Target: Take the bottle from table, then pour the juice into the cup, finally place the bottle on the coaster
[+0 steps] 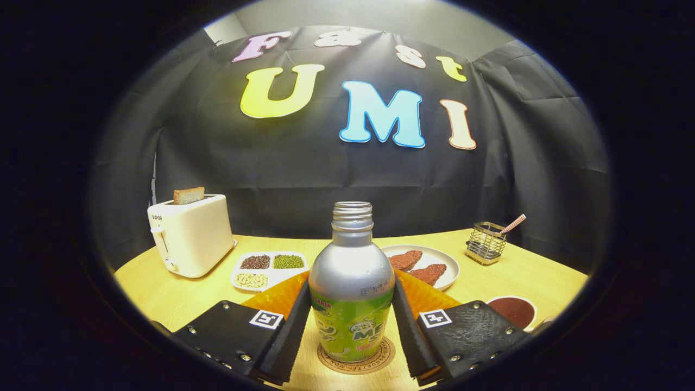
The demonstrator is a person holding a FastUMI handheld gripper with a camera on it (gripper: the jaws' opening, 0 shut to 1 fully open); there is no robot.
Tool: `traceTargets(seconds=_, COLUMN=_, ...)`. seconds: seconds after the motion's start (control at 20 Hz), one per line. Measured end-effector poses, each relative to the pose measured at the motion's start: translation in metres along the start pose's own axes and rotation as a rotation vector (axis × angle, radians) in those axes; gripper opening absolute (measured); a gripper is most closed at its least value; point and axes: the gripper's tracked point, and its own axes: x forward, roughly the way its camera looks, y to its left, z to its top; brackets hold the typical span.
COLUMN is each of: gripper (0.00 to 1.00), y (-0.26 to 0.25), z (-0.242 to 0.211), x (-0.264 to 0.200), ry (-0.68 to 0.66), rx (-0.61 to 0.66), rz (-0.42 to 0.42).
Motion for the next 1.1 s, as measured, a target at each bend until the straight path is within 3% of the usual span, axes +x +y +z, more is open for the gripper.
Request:
traceTargets(seconds=0.45, gripper=0.81, y=0.001, z=0.008, x=-0.011, ry=-0.036, rx=-0.028, rz=0.013)
traceTargets(seconds=0.55, gripper=0.99, y=0.001, z=0.027, x=-0.024, ry=-0.075, rx=-0.031, rz=0.036)
traceTargets(seconds=0.85, gripper=0.99, y=-0.005, z=0.120, x=-0.080, ry=-0.203, rx=-0.063, rz=0.095)
traceTargets(seconds=1.1, gripper=0.99, y=-0.017, z=0.181, x=-0.122, ry=-0.247, rx=-0.096, rz=0.073)
